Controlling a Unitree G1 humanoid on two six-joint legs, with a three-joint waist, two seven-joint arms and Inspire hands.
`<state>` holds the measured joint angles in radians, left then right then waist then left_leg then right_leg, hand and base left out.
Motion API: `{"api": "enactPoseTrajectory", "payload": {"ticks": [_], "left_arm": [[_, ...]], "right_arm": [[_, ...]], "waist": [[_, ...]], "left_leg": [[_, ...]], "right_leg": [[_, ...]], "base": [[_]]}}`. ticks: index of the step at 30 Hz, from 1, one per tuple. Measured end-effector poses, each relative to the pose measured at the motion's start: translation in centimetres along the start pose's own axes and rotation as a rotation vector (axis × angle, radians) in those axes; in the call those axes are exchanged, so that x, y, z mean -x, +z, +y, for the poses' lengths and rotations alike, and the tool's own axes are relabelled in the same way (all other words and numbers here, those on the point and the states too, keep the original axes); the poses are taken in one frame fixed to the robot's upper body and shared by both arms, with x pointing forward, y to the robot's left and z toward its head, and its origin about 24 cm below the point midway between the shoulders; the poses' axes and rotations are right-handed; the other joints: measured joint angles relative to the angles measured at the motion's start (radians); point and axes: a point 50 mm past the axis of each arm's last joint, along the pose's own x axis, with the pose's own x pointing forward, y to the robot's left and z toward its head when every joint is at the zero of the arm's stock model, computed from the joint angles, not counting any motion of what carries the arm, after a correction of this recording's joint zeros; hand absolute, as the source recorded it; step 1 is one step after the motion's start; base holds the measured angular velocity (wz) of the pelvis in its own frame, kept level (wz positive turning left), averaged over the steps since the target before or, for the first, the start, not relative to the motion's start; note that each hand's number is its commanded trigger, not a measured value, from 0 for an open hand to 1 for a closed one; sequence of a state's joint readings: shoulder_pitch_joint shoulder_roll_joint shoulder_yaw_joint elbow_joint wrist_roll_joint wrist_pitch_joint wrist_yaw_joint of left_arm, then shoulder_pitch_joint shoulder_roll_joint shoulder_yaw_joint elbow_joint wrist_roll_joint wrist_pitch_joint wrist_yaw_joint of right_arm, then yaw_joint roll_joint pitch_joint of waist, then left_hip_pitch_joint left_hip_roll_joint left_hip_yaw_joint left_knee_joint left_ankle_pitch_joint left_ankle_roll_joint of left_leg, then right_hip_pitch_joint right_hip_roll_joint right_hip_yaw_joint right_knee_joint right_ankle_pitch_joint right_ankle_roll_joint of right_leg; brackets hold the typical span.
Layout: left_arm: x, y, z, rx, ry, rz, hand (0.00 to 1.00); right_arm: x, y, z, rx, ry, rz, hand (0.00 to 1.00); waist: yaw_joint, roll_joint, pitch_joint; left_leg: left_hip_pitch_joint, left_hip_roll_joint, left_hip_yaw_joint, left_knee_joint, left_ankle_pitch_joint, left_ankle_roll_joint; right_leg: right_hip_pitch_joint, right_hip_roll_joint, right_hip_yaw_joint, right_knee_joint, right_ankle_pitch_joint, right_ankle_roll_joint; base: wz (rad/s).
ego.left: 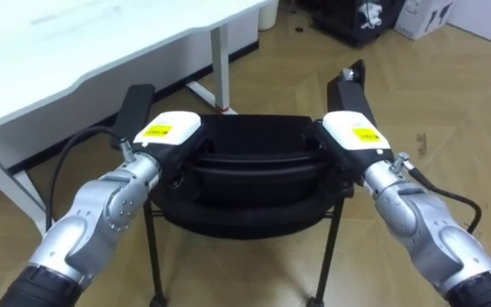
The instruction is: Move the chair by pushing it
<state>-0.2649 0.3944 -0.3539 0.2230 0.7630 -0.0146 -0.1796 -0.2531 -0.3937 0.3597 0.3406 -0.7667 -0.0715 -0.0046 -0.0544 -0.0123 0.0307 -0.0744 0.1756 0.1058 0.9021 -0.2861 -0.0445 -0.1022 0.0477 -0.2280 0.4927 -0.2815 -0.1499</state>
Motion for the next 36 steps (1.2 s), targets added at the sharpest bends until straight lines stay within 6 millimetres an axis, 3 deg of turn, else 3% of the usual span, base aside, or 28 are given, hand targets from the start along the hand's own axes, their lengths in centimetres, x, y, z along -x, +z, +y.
{"api": "enactPoseTrajectory", "payload": {"ticks": [2, 4, 5, 7, 8, 9, 15, 16, 20, 22, 24, 25, 26, 27, 28, 29, 30, 33, 34, 36], "left_arm": [[-0.1, 0.2, -0.1, -0.005, 0.016, 0.003, 1.00], [-0.2, 0.3, -0.3, -0.011, 0.015, 0.004, 1.00], [-0.3, 0.4, -0.4, -0.010, 0.016, 0.003, 1.00], [-0.2, 0.5, -0.6, -0.013, 0.021, 0.003, 1.00], [0.0, 0.4, -1.0, -0.004, 0.027, 0.010, 1.00], [0.0, 0.5, -1.0, -0.016, 0.033, 0.005, 1.00], [0.1, 0.5, -0.6, -0.032, 0.052, 0.014, 1.00], [0.1, 0.4, -0.7, -0.029, 0.052, 0.016, 1.00], [0.6, 0.0, -0.9, -0.012, 0.052, 0.022, 1.00], [0.6, 0.1, -1.0, -0.011, 0.042, 0.021, 1.00], [0.6, 0.2, -1.1, -0.005, 0.029, 0.019, 1.00], [0.7, 0.2, -1.3, 0.006, 0.019, 0.019, 1.00], [0.8, 0.2, -1.6, 0.015, 0.007, 0.020, 1.00], [0.8, 0.2, -1.8, 0.022, -0.006, 0.022, 1.00], [0.9, 0.2, -2.0, 0.027, -0.013, 0.023, 1.00], [1.0, 0.1, -2.3, 0.039, -0.023, 0.028, 1.00], [1.0, 0.2, -2.5, 0.047, -0.032, 0.033, 1.00], [0.9, 0.3, -2.4, 0.053, -0.035, 0.043, 1.00], [0.9, 0.3, -2.4, 0.052, -0.035, 0.043, 1.00], [0.9, 0.3, -2.4, 0.048, -0.034, 0.038, 1.00]], "right_arm": [[0.0, -0.1, 0.0, 0.000, -0.003, 0.009, 1.00], [0.0, -0.2, 0.0, 0.006, 0.010, 0.014, 1.00], [0.0, -0.3, -0.1, 0.009, 0.013, 0.017, 1.00], [0.1, -0.4, -0.2, 0.011, 0.024, 0.021, 1.00], [0.1, -0.3, 0.0, 0.007, 0.039, 0.022, 1.00], [0.3, -0.4, -0.1, 0.008, 0.046, 0.022, 1.00], [0.9, 0.2, -0.8, 0.030, 0.043, 0.008, 1.00], [0.9, 0.3, -0.9, 0.031, 0.047, 0.006, 1.00], [0.8, 0.7, -0.8, 0.035, 0.052, -0.002, 1.00], [0.8, 0.7, -0.8, 0.037, 0.055, -0.002, 1.00], [0.9, 0.6, -0.6, 0.039, 0.056, -0.005, 1.00], [1.1, 0.5, -0.5, 0.040, 0.056, -0.005, 1.00], [1.2, 0.5, -0.3, 0.040, 0.061, -0.008, 1.00], [1.3, 0.2, -0.2, 0.047, 0.071, -0.002, 1.00], [1.4, 0.2, -0.1, 0.047, 0.076, 0.000, 1.00], [1.6, 0.2, 0.2, 0.045, 0.085, -0.003, 1.00], [1.7, 0.2, 0.4, 0.042, 0.091, -0.008, 1.00], [1.8, 0.0, 0.4, 0.039, 0.095, -0.009, 1.00], [1.9, -0.1, 0.4, 0.035, 0.098, -0.008, 1.00], [1.9, -0.4, 0.7, 0.010, 0.107, -0.011, 1.00]], "waist": [[0.004, -0.014, 0.0037], [0.006, -0.031, -0.0006], [0.002, -0.033, 0.0000], [-0.002, -0.029, -0.0023], [-0.001, -0.036, -0.0072], [-0.017, -0.036, -0.0080], [-0.027, -0.039, -0.0099], [-0.024, -0.038, -0.0106], [0.011, -0.032, -0.0142], [0.012, -0.029, -0.0155], [0.015, -0.027, -0.0173], [0.020, -0.026, -0.0177], [0.021, -0.025, -0.0182], [0.022, -0.024, -0.0192], [0.021, -0.023, -0.0199], [0.020, -0.026, -0.0219], [0.015, -0.029, -0.0241], [-0.004, -0.033, -0.0255], [-0.004, -0.033, -0.0255], [0.008, -0.034, -0.0251]], "left_leg": [[-0.075, 0.013, 0.004, -0.042, -0.019, -0.005], [-0.123, 0.021, 0.045, -0.164, -0.013, -0.012], [-0.143, 0.019, 0.077, -0.266, 0.003, -0.020], [-0.164, 0.013, 0.104, -0.389, 0.104, -0.010], [-0.160, 0.003, 0.099, -0.395, 0.135, -0.008], [-0.160, -0.007, 0.091, -0.413, 0.138, -0.004], [-0.138, -0.066, 0.048, -0.515, 0.191, -0.006], [-0.135, -0.068, 0.047, -0.524, 0.192, -0.008], [-0.121, -0.070, 0.046, -0.542, 0.193, -0.009], [-0.123, -0.079, 0.042, -0.542, 0.194, -0.008], [-0.123, -0.106, 0.052, -0.544, 0.198, 0.011], [-0.119, -0.133, 0.067, -0.551, 0.203, 0.034], [-0.119, -0.164, 0.090, -0.553, 0.207, 0.069], [-0.118, -0.192, 0.093, -0.546, 0.206, 0.098], [-0.118, -0.204, 0.092, -0.538, 0.202, 0.111], [-0.111, -0.225, 0.078, -0.524, 0.190, 0.126], [-0.104, -0.250, 0.053, -0.521, 0.182, 0.135], [-0.105, -0.299, -0.018, -0.503, 0.169, 0.154], [-0.105, -0.304, -0.032, -0.496, 0.167, 0.151], [-0.103, -0.316, -0.081, -0.475, 0.150, 0.153]], "right_leg": [[0.017, -0.009, -0.012, -0.013, -0.004, -0.003], [0.034, -0.023, -0.024, -0.034, -0.006, 0.000], [0.047, -0.031, -0.048, -0.045, -0.010, 0.004], [0.074, -0.040, -0.121, -0.060, -0.023, 0.011], [0.093, -0.051, -0.152, -0.072, -0.029, 0.018], [0.116, -0.056, -0.199, -0.096, -0.028, 0.023], [0.138, -0.084, -0.276, -0.133, -0.029, 0.032], [0.141, -0.085, -0.286, -0.132, -0.029, 0.032], [0.166, -0.097, -0.415, -0.135, -0.032, 0.037], [0.181, -0.105, -0.467, -0.129, -0.037, 0.050], [0.192, -0.129, -0.511, -0.107, -0.055, 0.084], [0.190, -0.161, -0.526, -0.055, -0.075, 0.120], [0.188, -0.195, -0.527, 0.012, -0.091, 0.151], [0.182, -0.228, -0.514, 0.095, -0.098, 0.164], [0.177, -0.245, -0.507, 0.143, -0.098, 0.165], [0.157, -0.283, -0.479, 0.251, -0.089, 0.179], [0.130, -0.309, -0.418, 0.338, -0.069, 0.182], [0.083, -0.309, -0.293, 0.435, -0.015, 0.136], [0.084, -0.303, -0.282, 0.439, -0.009, 0.137], [0.088, -0.264, -0.227, 0.444, 0.028, 0.141]], "base": [[0.10], [0.15], [0.13], [0.10], [0.27], [0.37], [0.38], [0.20], [0.11], [0.38], [0.37], [0.38], [0.49], [0.48], [0.53], [0.66], [0.75], [0.93], [0.80], [0.69]]}}
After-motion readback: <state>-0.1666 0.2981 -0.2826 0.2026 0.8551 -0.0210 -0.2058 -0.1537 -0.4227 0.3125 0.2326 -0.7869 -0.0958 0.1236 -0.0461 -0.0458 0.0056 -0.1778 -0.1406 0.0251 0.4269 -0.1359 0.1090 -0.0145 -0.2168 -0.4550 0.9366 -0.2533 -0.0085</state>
